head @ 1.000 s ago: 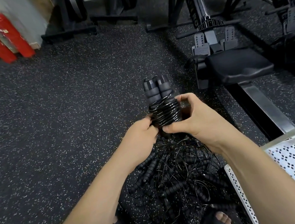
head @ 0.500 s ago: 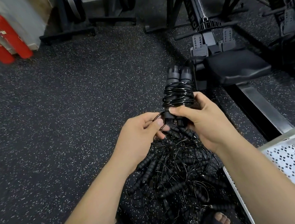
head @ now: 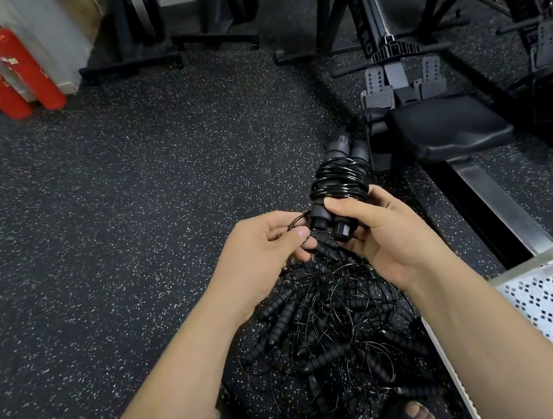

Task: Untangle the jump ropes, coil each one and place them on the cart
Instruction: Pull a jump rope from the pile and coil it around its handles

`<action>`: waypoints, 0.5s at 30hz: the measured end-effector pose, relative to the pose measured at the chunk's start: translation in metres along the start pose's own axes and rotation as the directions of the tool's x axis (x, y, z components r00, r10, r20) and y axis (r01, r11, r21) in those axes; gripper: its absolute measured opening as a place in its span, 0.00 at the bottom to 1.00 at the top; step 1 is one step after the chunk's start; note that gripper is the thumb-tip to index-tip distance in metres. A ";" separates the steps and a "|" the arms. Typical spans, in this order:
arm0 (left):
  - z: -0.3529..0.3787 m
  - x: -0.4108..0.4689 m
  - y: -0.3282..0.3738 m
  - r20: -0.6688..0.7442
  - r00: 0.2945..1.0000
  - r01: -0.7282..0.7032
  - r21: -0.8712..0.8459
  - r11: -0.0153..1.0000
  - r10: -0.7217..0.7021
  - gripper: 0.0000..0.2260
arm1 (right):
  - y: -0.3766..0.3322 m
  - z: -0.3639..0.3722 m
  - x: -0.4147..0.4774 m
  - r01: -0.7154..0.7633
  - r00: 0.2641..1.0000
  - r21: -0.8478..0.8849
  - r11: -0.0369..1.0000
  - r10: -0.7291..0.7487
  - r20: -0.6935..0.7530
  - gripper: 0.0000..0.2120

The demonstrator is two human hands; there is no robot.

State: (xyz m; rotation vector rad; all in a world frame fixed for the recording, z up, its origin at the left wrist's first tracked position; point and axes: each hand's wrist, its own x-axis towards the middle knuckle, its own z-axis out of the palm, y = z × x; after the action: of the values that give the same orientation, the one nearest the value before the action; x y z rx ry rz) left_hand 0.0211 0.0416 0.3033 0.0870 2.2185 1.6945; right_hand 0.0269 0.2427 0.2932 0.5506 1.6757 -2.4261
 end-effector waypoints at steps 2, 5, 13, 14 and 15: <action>-0.003 0.001 -0.001 -0.009 1.000 0.001 0.006 1.000 -0.001 0.08 | -0.001 0.001 -0.001 0.003 1.000 0.029 1.000 -0.003 0.011 0.19; -0.001 0.001 -0.003 0.006 1.000 0.008 0.019 1.000 -0.008 0.06 | 0.001 0.002 -0.001 0.030 0.999 0.076 0.997 -0.032 0.020 0.25; 0.010 0.000 -0.003 0.031 0.994 0.105 -0.215 0.971 -0.101 0.05 | 0.005 0.005 -0.003 0.196 0.977 -0.174 0.965 -0.208 -0.055 0.23; 0.010 0.000 -0.003 0.046 0.991 0.136 -0.304 0.943 -0.128 0.06 | 0.005 0.006 -0.003 0.222 0.970 -0.212 0.952 -0.238 -0.053 0.24; 0.009 0.001 -0.003 0.059 0.987 0.161 -0.378 0.912 -0.151 0.06 | 0.005 0.006 -0.004 0.246 0.963 -0.251 0.936 -0.265 -0.047 0.24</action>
State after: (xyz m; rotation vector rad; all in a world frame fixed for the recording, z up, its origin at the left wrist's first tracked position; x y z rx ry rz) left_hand 0.0235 0.0490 0.2983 -0.1584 1.7804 1.9817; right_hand 0.0305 0.2346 0.2922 0.4214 2.1634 -2.3360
